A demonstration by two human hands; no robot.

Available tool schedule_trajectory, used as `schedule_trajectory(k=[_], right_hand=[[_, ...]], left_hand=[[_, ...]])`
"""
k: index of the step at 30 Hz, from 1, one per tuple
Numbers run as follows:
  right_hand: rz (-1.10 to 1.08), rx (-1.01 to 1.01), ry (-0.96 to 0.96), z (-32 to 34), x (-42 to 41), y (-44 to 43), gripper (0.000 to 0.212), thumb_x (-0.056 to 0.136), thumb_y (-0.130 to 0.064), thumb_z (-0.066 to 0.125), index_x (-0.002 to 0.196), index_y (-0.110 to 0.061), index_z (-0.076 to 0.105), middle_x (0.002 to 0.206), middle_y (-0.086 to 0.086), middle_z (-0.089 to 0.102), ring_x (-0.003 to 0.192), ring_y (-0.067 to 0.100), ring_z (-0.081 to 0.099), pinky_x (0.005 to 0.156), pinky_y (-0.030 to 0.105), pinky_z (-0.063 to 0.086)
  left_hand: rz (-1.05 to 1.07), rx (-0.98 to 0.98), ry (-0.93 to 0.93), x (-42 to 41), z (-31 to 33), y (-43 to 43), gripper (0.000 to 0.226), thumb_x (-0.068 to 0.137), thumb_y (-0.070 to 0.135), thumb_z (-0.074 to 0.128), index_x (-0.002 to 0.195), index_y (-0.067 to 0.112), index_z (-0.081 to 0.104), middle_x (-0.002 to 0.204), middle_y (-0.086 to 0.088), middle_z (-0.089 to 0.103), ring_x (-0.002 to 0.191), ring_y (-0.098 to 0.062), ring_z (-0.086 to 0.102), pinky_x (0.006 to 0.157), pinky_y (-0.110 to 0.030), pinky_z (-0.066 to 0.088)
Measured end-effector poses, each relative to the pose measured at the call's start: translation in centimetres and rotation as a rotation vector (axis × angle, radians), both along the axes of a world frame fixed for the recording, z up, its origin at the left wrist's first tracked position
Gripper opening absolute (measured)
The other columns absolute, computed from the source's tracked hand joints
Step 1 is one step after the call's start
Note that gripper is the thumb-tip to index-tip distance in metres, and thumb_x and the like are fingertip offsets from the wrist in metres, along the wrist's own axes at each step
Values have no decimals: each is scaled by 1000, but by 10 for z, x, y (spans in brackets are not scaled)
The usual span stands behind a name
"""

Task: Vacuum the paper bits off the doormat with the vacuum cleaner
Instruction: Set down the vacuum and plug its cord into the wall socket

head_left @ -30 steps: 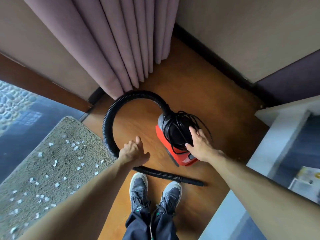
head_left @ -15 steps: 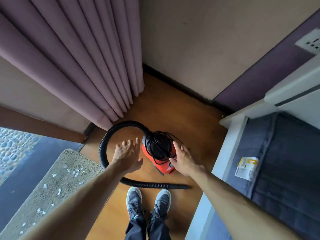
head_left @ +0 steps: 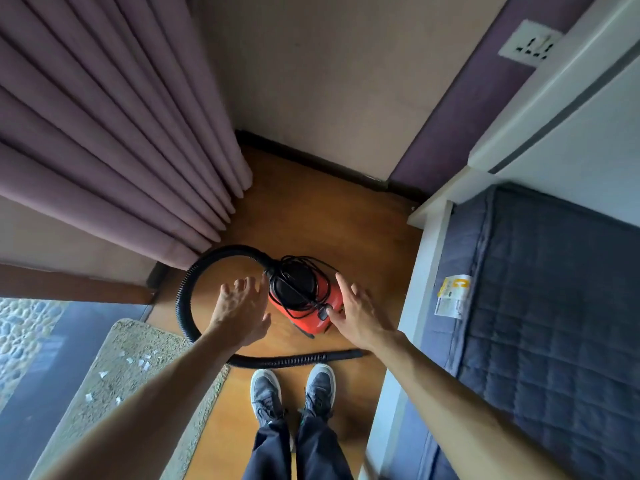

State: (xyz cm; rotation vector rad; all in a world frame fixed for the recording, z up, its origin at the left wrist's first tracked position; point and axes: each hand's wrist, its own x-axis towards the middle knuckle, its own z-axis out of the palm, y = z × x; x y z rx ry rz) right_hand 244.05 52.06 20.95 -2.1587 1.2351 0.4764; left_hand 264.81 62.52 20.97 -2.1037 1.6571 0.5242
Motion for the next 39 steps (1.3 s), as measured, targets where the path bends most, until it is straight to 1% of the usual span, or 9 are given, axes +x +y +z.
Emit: schedule_trajectory(k=[4,8,11,15,20,24,31,34,39], right_hand=[[1,-27,25,-9,-15,-2,74,97,-50,41,155,-22,7,143,12,41,128,30,43,98,44,44],[-36,-15,39,-20,-26,6,76,96,-51,43,155,-22,5,146,11,39,130,29,42,97,45,46],[-60,-4,56,-29,-30,12,77,97,-51,43,155,-22,2,147,11,37,130,30,41,97,44,47],[-109,1,54,-40,-29,21,78,97,-51,43,155,-23,-1,145,11,40,127,29,45,95,43,49],[-190,-7,59,-56,-14,34,81,96,-49,45,155,-20,-3,137,13,44,119,28,50,90,44,52],[-246,-16,64,-74,-1,51,81,96,-45,48,155,-19,0,137,15,45,115,28,54,86,42,55],[-403,43,52,-112,17,67,79,96,-48,46,155,-18,1,131,13,47,115,27,53,89,40,53],[-439,68,65,-123,21,76,78,97,-49,44,154,-20,0,129,11,48,114,27,53,87,39,52],[-474,113,88,-142,30,85,78,98,-50,43,155,-20,-2,133,11,47,117,26,51,93,37,49]], left_hand=[[-32,20,1,-10,-9,-4,85,91,51,52,155,7,18,138,-14,48,121,-31,52,92,-44,44],[-73,50,-2,-14,-20,-5,82,92,51,50,154,7,19,140,-14,46,124,-31,50,96,-44,43],[-102,71,-10,-13,-26,-9,82,93,51,48,154,8,16,142,-13,45,125,-31,48,97,-44,41],[-145,92,0,-7,-35,-13,80,94,50,48,154,8,15,141,-13,45,125,-30,48,97,-44,41],[-213,113,5,13,-55,-21,79,94,50,48,153,10,16,140,-13,46,126,-30,49,99,-43,42],[-310,149,41,20,-74,-24,74,94,51,46,150,10,20,138,-13,48,123,-30,51,97,-42,43],[-417,187,49,43,-114,-38,72,94,49,48,148,9,22,136,-13,49,122,-30,52,96,-42,44],[-440,214,48,47,-128,-40,72,94,49,49,148,9,22,135,-13,49,122,-30,53,96,-43,44],[-468,233,49,47,-153,-51,71,93,49,50,147,10,25,136,-12,50,122,-30,53,97,-44,44]])
